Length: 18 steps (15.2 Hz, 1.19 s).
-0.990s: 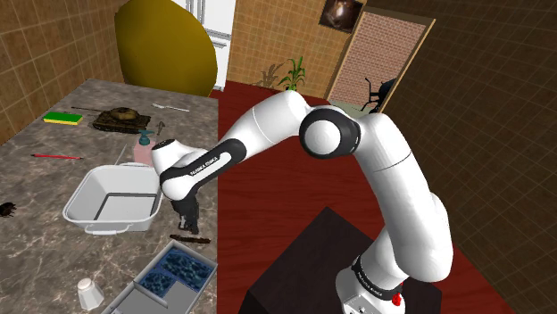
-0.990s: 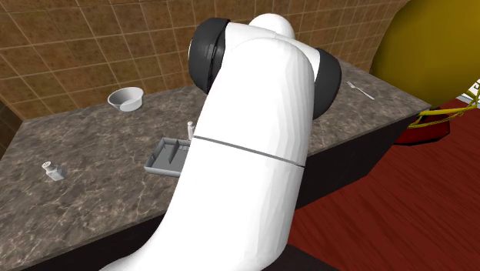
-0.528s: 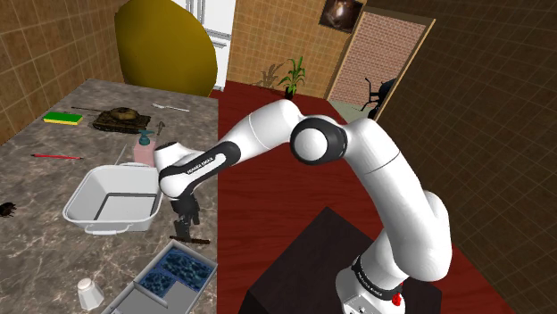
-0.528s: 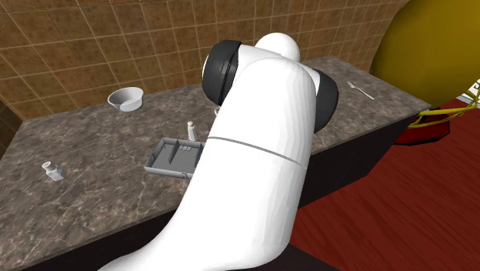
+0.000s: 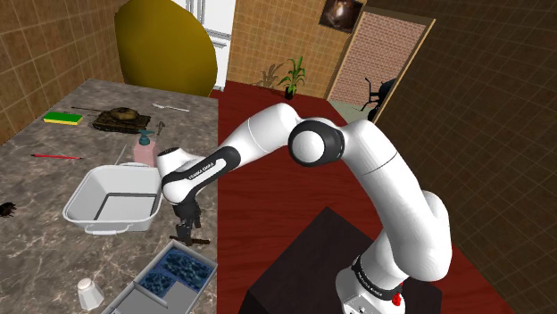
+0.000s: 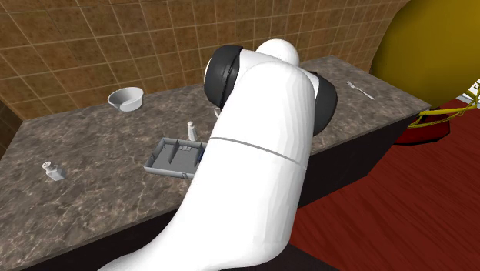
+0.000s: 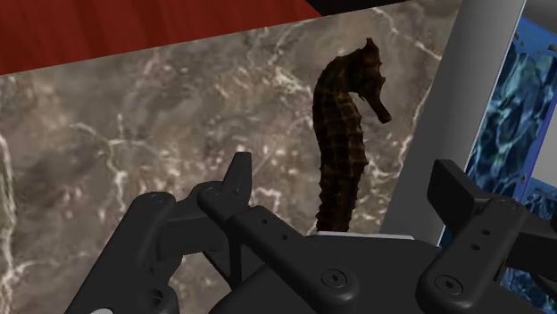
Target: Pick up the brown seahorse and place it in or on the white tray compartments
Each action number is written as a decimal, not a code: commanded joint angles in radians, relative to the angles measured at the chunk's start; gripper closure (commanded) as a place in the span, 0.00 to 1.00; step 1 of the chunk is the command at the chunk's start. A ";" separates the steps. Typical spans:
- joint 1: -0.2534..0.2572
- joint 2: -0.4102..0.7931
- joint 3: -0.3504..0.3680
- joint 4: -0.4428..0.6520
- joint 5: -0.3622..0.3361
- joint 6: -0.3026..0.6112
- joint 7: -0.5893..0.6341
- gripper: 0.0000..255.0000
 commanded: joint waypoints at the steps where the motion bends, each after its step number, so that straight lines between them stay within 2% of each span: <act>1: 0.002 0.003 0.002 -0.003 0.001 0.000 0.001 0.00; 3: 0.002 0.003 0.002 -0.003 0.001 0.000 0.001 0.00; 4: 0.002 0.005 0.001 -0.003 0.000 0.002 0.000 1.00; 13: 0.002 0.003 0.002 -0.003 0.001 0.000 0.001 1.00; 18: -0.008 -0.057 0.012 -0.040 0.009 -0.024 0.003 1.00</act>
